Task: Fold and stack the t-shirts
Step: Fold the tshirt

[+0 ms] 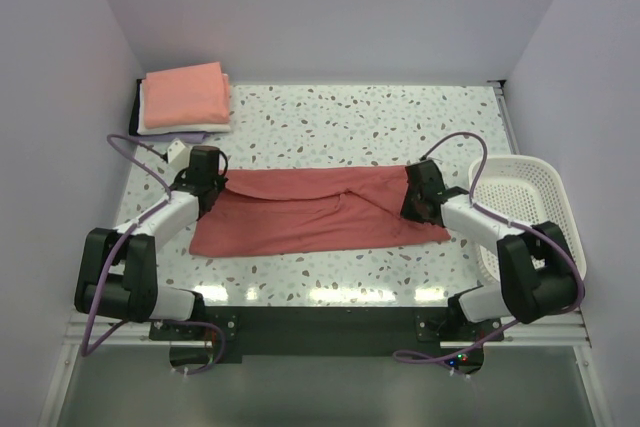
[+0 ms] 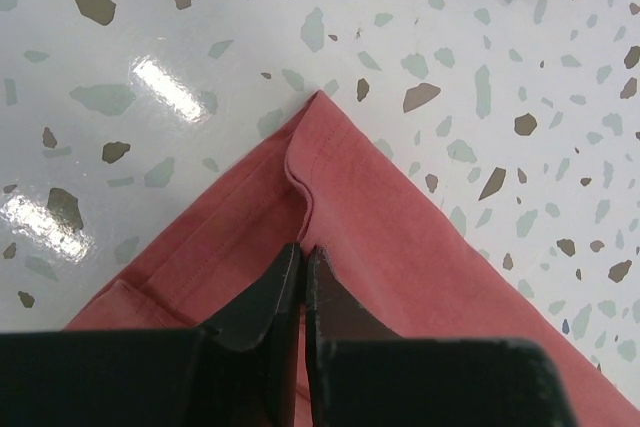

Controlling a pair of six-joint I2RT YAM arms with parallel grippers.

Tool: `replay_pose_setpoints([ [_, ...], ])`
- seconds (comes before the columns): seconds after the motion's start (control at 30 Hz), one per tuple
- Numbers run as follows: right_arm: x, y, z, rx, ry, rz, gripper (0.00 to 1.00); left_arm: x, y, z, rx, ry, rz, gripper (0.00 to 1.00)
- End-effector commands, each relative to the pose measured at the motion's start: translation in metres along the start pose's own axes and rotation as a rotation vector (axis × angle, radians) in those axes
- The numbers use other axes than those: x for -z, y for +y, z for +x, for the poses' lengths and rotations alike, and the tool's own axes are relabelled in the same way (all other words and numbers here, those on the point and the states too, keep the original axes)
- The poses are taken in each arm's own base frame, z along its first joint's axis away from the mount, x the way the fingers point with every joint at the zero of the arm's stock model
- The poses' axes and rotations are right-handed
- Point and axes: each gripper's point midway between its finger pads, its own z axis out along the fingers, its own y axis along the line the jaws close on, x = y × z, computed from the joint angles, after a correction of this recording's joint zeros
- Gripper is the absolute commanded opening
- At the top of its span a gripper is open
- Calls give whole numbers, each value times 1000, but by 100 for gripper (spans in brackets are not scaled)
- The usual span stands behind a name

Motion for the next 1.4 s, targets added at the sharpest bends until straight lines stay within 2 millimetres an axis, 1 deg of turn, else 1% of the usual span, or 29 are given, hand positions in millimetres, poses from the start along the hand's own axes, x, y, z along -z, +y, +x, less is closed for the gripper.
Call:
replay_pose_setpoints([
  [0.0,6,7,-17,-19,-58,-11,6,1,-16,-20,24,-53,46,0],
  [0.07,10,8,-24,-20,-72,-8,0,1,-18,-22,24,-54,50,0],
  [0.27,26,2,-33,-15,-103,13,1,1,-18,-22,20,-51,46,0],
  [0.3,30,-2,-33,-12,-104,28,8,1,-19,-22,19,-50,47,0],
  [0.33,32,-5,-33,-15,-107,38,20,1,-19,-22,19,-50,47,0],
  [0.4,34,-16,-30,-26,-114,78,30,1,-18,-21,17,-49,45,0],
  [0.43,38,-19,-30,-37,-125,78,33,1,-18,-22,15,-50,45,0],
  [0.5,40,-23,-23,-59,-116,77,33,1,-17,-23,16,-52,43,0],
  [0.6,43,-30,-21,-85,-134,86,41,1,-16,-20,16,-46,46,0],
  [0.63,43,-33,-22,-94,-139,92,47,1,-16,-20,17,-45,49,0],
  [0.7,41,-36,-17,-101,-120,94,50,0,-17,-20,19,-45,52,0],
  [0.83,33,-42,-6,-132,-78,86,49,-2,-16,-18,20,-40,57,0],
  [1.07,16,-40,0,-202,-35,18,48,-3,-15,-15,18,-33,55,0],
  [1.37,14,-32,-1,-234,-34,-29,43,-3,-15,-16,22,-34,57,0],
])
